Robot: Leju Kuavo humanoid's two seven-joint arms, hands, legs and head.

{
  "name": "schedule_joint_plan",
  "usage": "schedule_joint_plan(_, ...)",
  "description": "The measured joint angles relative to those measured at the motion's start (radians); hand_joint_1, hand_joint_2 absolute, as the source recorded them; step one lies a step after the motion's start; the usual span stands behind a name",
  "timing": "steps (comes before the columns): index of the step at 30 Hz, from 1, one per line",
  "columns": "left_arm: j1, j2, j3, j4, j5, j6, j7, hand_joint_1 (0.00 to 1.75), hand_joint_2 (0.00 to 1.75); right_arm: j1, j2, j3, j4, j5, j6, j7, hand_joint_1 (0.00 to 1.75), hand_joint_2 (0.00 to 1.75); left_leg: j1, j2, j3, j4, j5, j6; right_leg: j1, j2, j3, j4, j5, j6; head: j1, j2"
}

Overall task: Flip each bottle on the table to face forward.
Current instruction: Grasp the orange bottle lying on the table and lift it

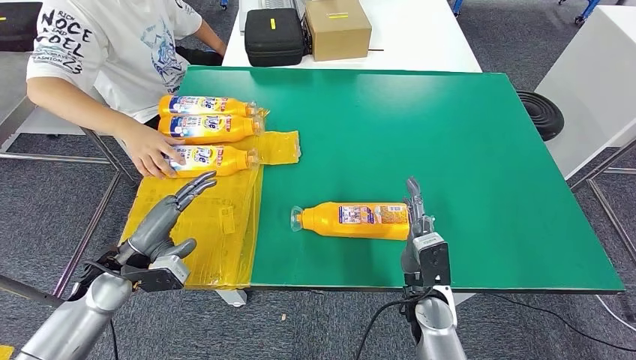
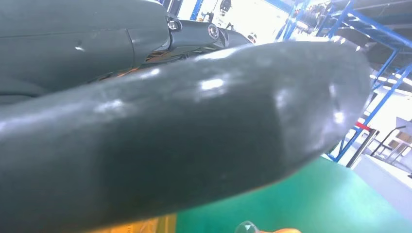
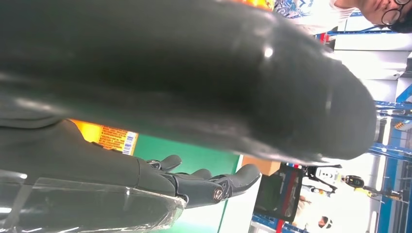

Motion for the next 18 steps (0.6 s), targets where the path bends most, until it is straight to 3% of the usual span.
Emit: schedule_joint_plan(18, 0.009, -0.030, 0.019, 0.000, 0.003, 0.001, 0.000, 0.00, 0.00, 0.004, 0.000, -0.001, -0.001, 0.005, -0.002, 0.001, 0.00, 0.00, 0.000, 0.000, 0.000, 0.000, 0.000, 0.000, 0.000, 0.000, 0.000, 0.000, 0.000, 0.000, 0.000, 0.000)
